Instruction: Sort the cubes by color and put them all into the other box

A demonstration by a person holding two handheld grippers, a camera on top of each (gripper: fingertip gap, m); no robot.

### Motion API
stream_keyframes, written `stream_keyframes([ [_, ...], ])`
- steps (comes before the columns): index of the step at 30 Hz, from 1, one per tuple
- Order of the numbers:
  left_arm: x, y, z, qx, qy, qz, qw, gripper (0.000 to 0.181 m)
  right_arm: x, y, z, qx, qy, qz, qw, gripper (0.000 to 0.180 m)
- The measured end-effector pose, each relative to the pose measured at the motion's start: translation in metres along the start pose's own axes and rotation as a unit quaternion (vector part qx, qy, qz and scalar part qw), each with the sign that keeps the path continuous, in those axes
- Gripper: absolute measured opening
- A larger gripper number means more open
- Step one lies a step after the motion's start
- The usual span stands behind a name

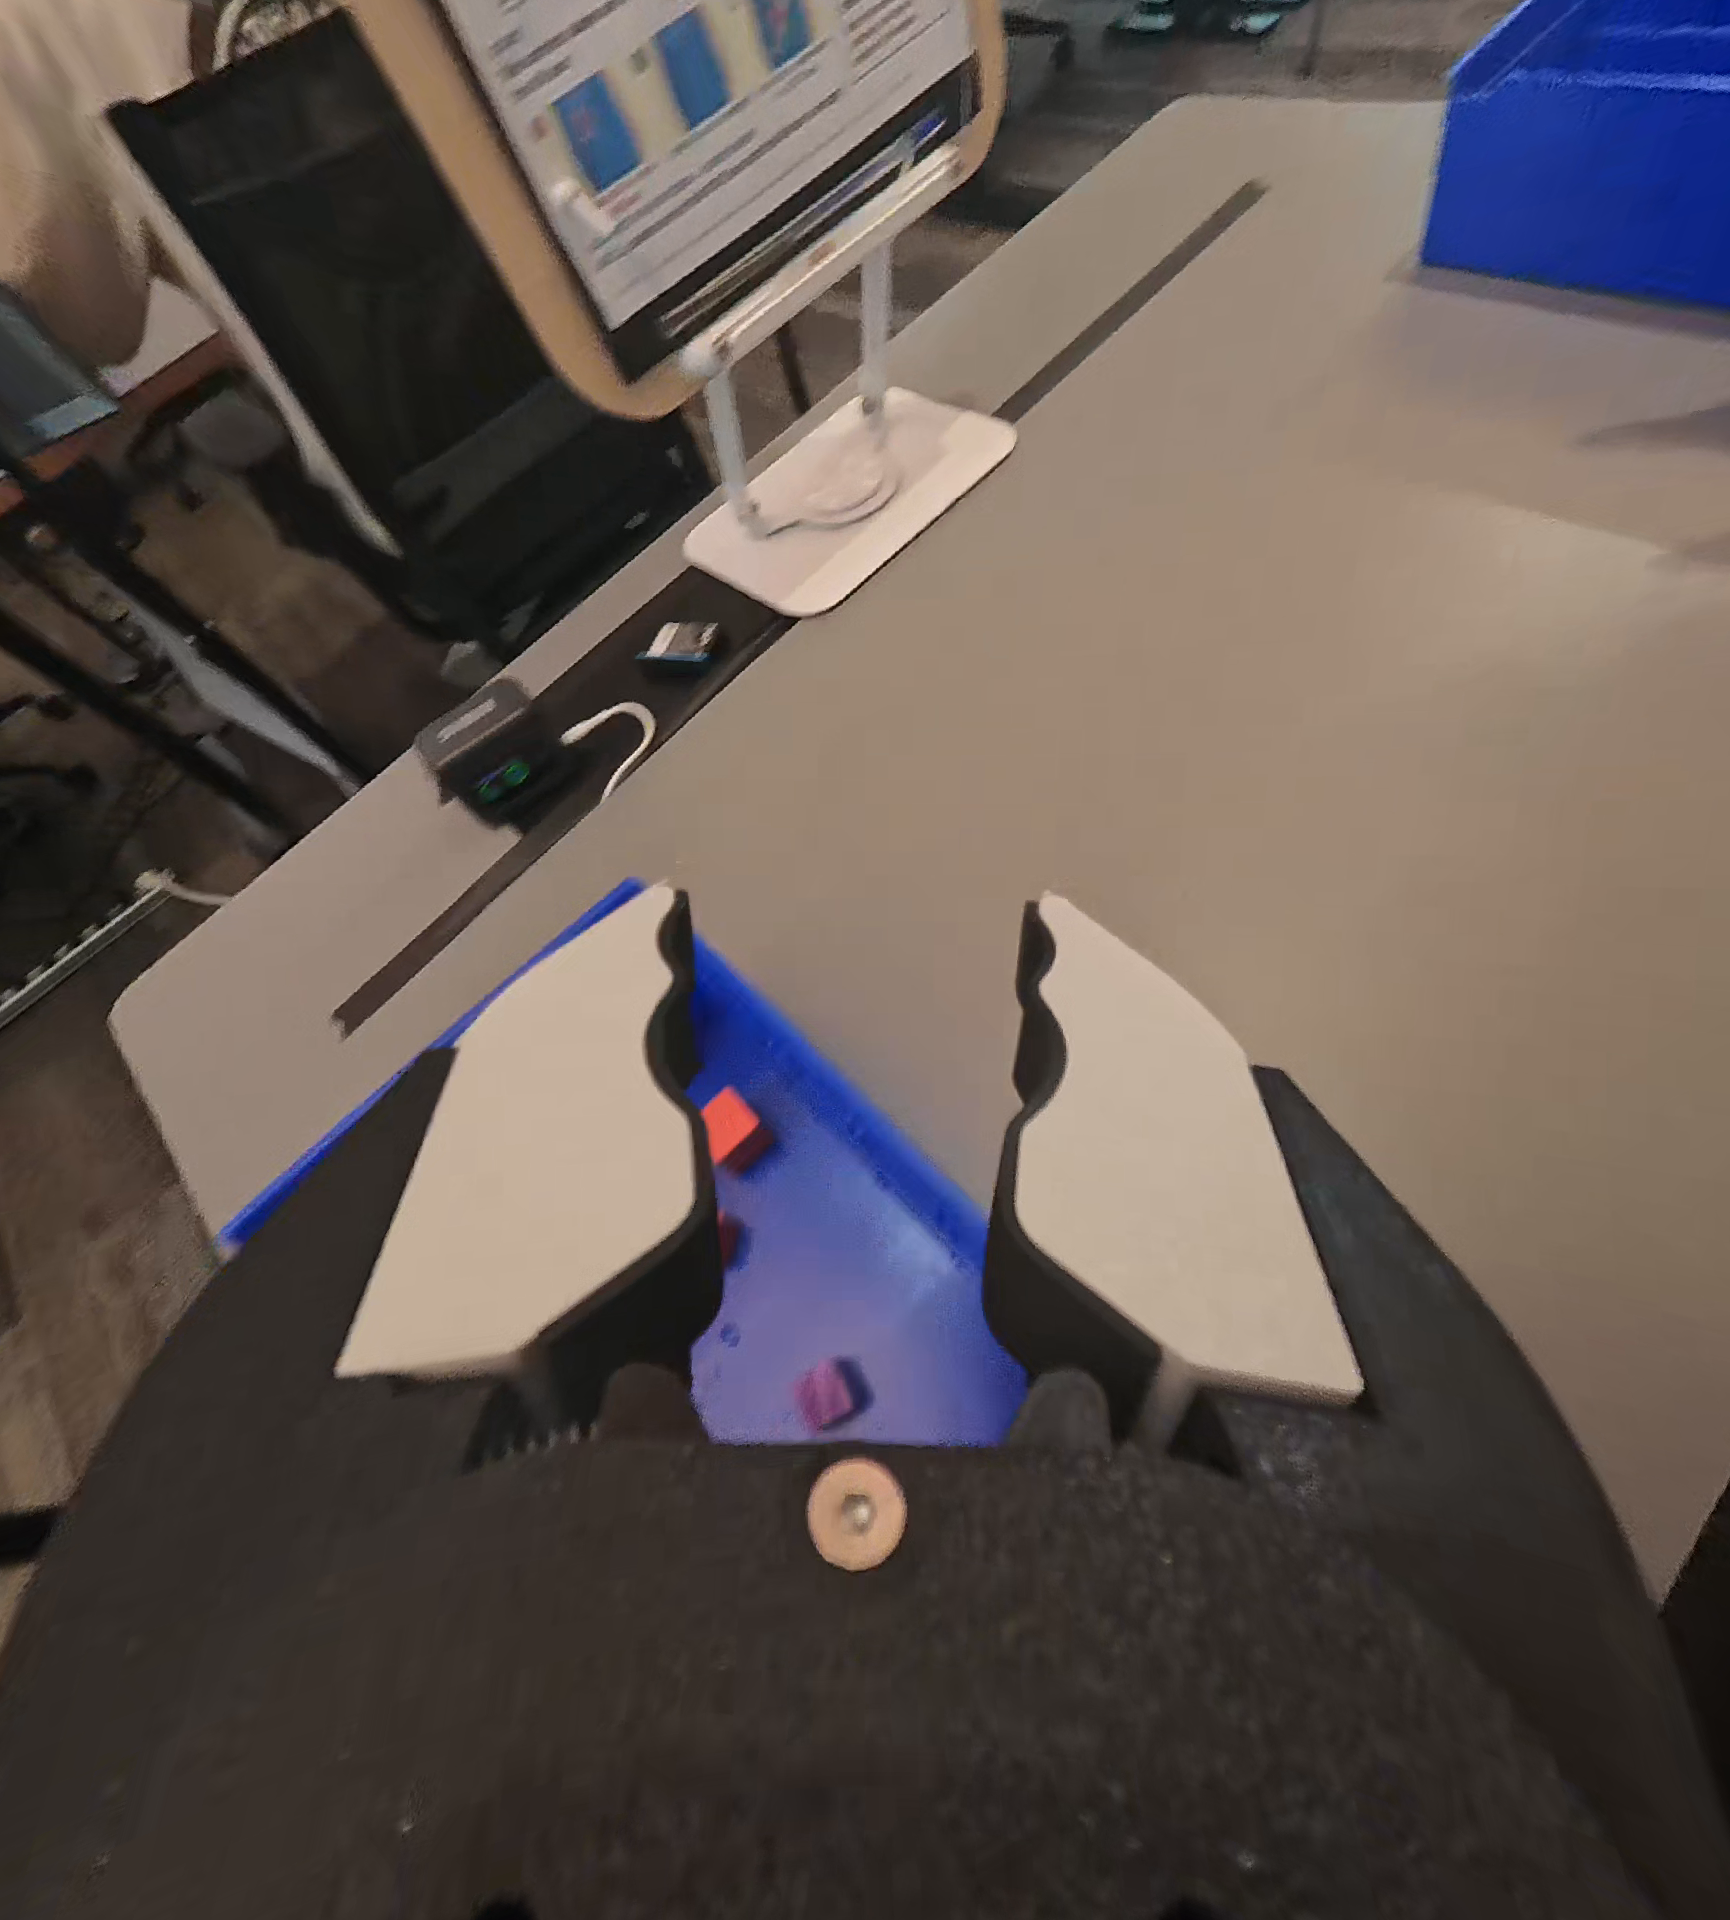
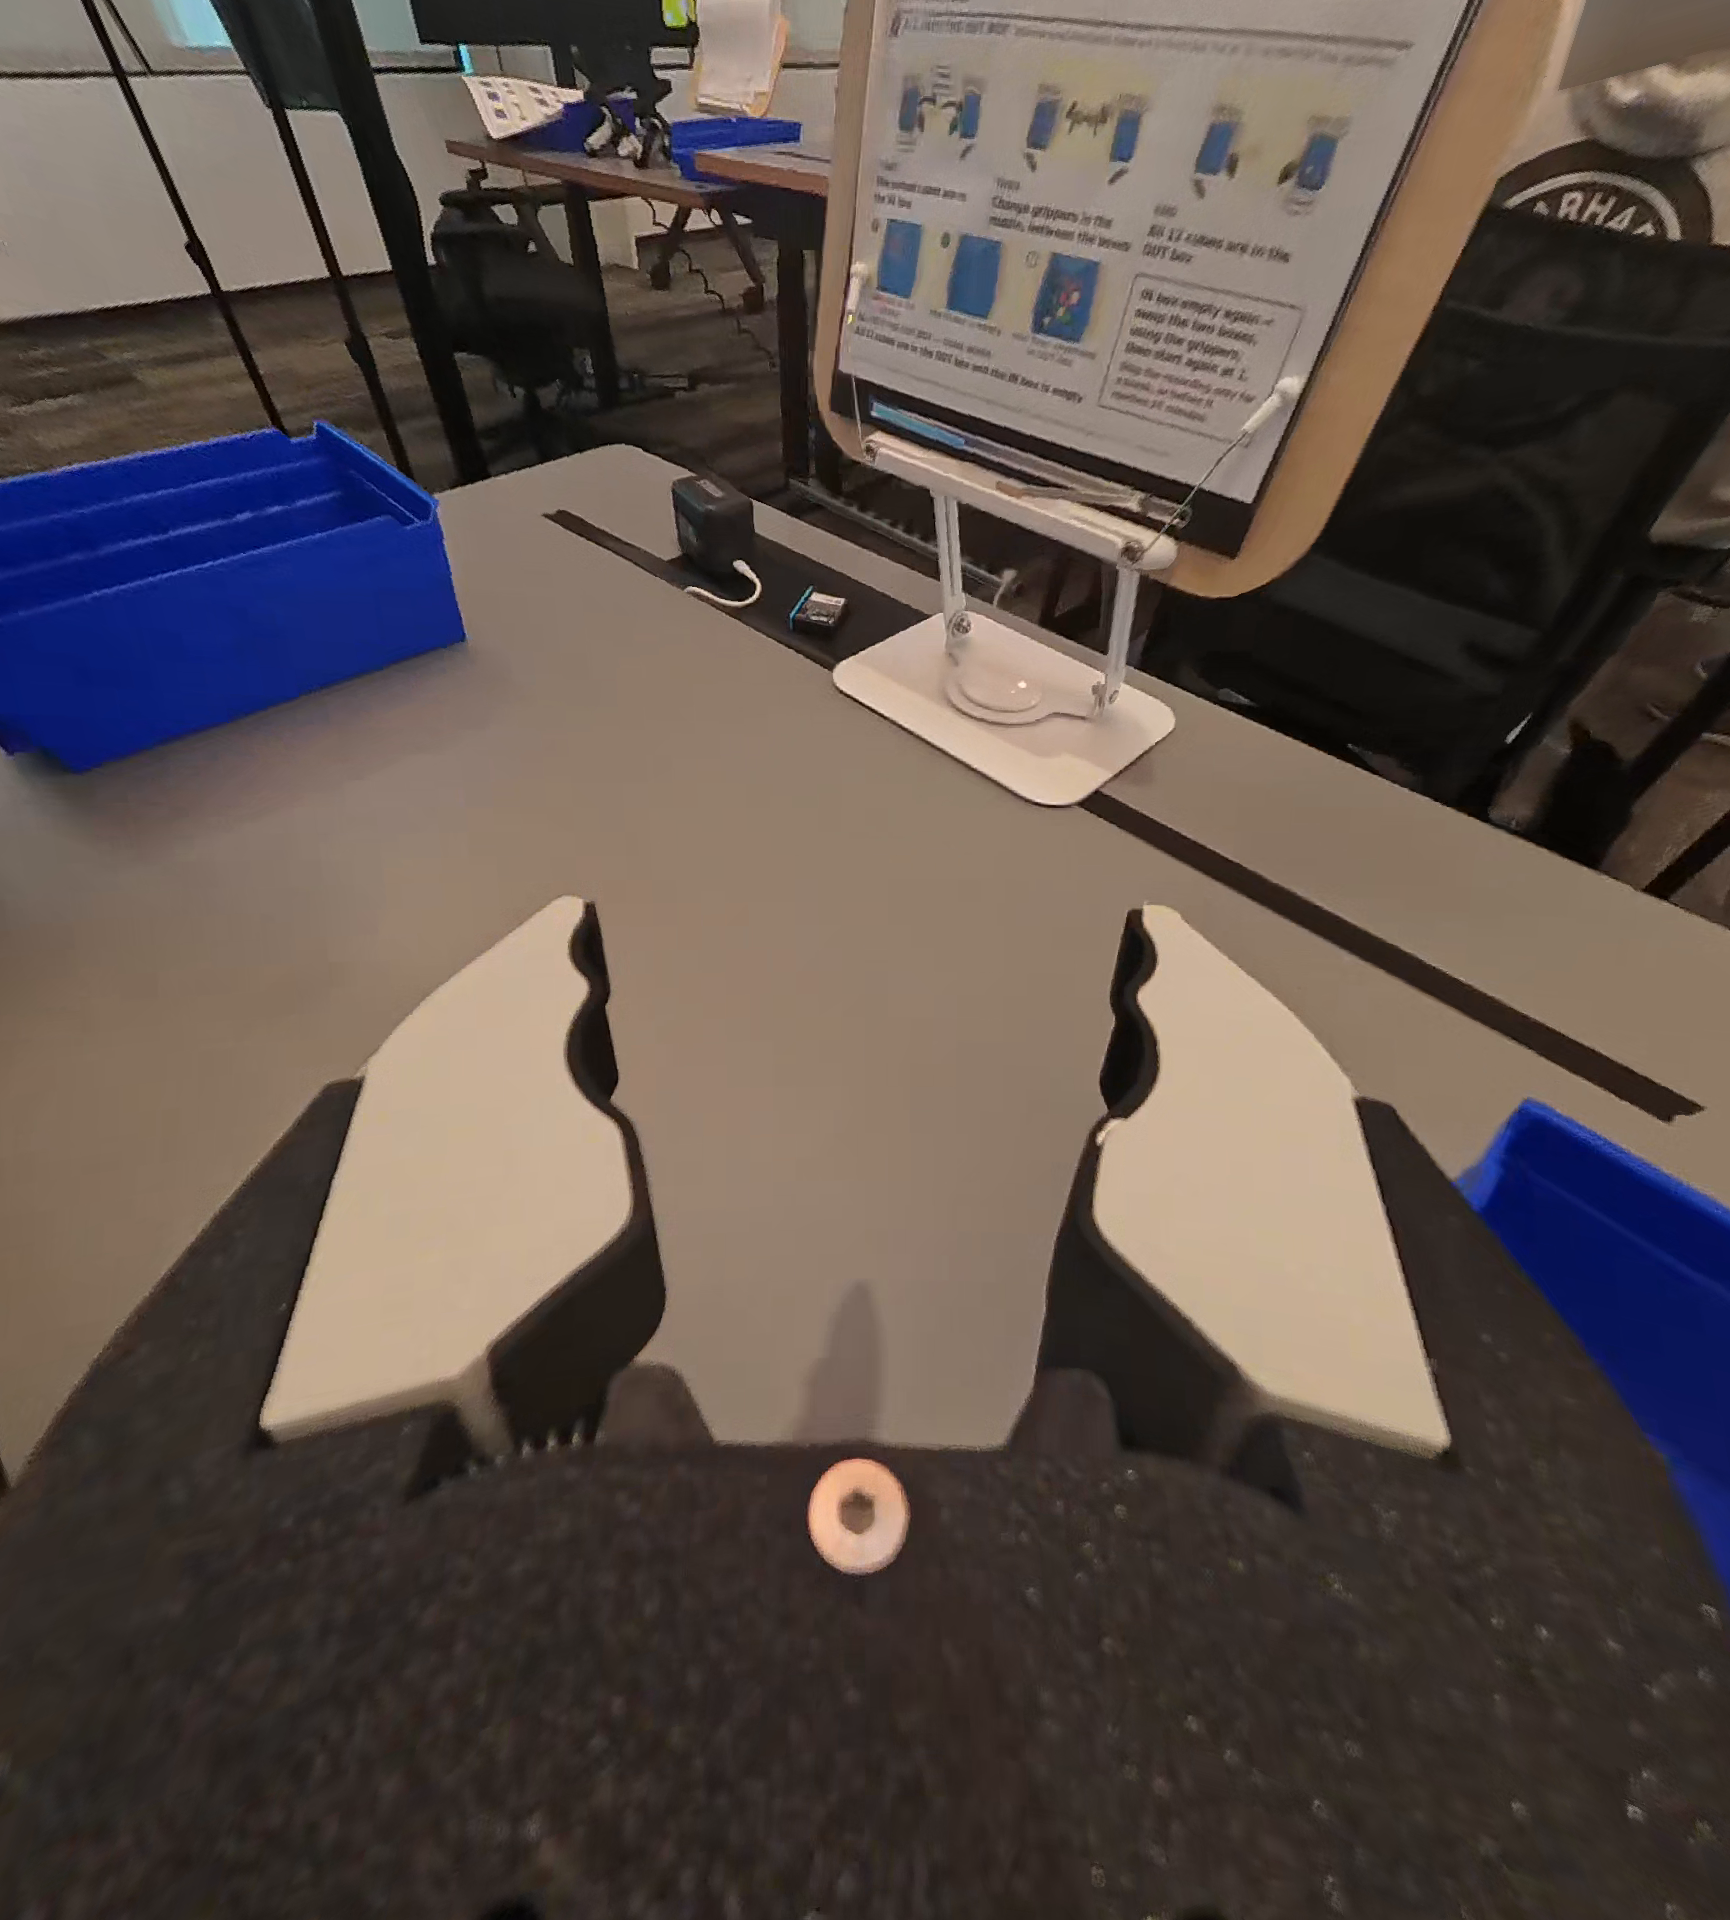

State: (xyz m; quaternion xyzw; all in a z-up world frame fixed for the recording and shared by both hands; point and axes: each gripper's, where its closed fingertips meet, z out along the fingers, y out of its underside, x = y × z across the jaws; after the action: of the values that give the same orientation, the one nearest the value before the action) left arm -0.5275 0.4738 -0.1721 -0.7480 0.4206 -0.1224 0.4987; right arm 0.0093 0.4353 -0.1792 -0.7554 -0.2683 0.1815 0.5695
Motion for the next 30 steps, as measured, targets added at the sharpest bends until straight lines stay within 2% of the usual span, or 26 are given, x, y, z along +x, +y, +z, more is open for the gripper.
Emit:
stream_keyframes([
  [3, -0.018, 0.033, -0.012, -0.017, -0.027, -0.005, 0.999, 0.060, -0.016, 0.012, 0.016, -0.011, -0.005, 0.020, 1.000, 0.092],
  [7, -0.030, 0.075, -0.016, -0.037, -0.021, -0.018, 0.999, 0.060, -0.025, 0.014, 0.029, -0.027, 0.003, 0.026, 0.999, 0.091],
  [15, -0.026, 0.135, 0.001, -0.108, 0.057, -0.011, 0.992, 0.058, -0.028, -0.003, 0.035, -0.056, 0.028, -0.006, 0.998, 0.092],
  [20, -0.017, 0.155, 0.016, -0.164, 0.100, 0.022, 0.981, 0.059, -0.022, -0.006, 0.033, -0.068, 0.039, -0.007, 0.997, 0.092],
  [24, -0.018, 0.159, 0.019, -0.176, 0.114, 0.029, 0.977, 0.059, -0.016, -0.009, 0.031, -0.070, 0.048, -0.002, 0.996, 0.092],
  [30, -0.043, 0.160, 0.013, -0.172, 0.076, 0.030, 0.982, 0.058, -0.011, -0.013, 0.031, -0.076, 0.056, 0.005, 0.996, 0.091],
])
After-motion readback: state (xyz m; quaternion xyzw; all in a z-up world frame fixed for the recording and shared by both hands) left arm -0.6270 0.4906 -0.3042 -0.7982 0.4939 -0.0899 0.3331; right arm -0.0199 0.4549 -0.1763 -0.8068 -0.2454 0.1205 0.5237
